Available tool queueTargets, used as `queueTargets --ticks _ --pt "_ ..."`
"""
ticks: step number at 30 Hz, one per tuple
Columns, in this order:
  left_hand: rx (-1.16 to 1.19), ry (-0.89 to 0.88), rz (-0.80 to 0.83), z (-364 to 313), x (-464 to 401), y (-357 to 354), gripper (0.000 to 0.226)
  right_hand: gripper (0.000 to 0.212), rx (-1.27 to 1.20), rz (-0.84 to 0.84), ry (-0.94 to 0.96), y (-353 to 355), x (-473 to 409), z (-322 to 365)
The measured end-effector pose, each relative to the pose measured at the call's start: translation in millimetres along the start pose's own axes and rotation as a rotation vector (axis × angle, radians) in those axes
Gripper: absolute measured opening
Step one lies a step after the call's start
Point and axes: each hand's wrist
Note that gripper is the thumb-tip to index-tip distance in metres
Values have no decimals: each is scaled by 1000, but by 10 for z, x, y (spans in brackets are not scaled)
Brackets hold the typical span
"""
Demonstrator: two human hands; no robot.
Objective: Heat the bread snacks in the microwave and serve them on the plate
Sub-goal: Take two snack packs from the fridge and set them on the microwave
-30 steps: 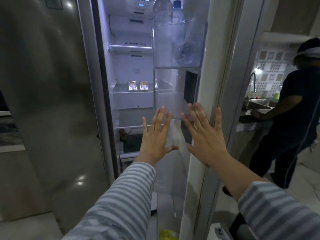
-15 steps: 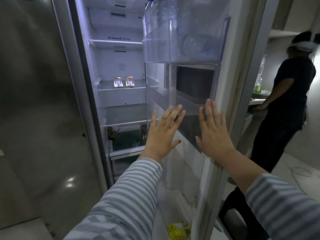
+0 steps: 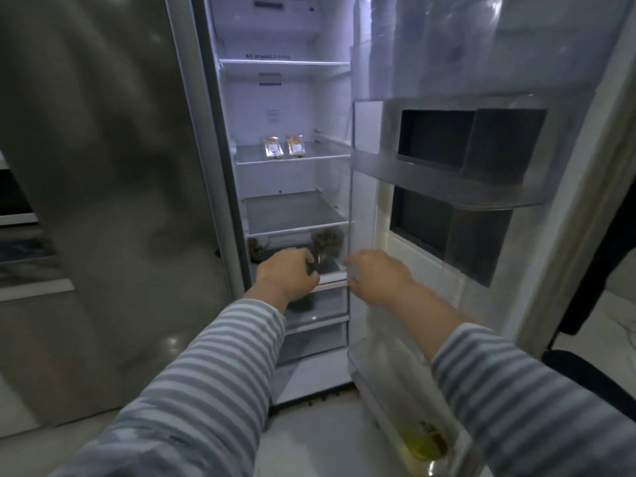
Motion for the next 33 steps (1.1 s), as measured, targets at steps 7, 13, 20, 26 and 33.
queueTargets --ticks 7,13,20,26,33 --pt "-32 50 146 505 -114 -145 35 33 -95 162 -78 -342 -317 274" --pt "-10 72 151 694 -622 -264 34 42 -76 192 -99 -492 -994 240" --pt "-3 111 60 794 -1601 -271 29 38 -101 118 -43 -525 -2088 -13" --pt "131 211 -88 883 -2510 -205 45 34 -162 38 -32 -475 -2972 -174" --pt "177 276 -310 1068 -3612 2 30 43 -205 -118 14 -343 -4124 -214"
Point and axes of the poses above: each hand's wrist, its own x-axis away from the middle knuckle, its own y-axis out of the back of the hand, z = x × y, and after that the axes turned 8 degrees about -x, right-handed
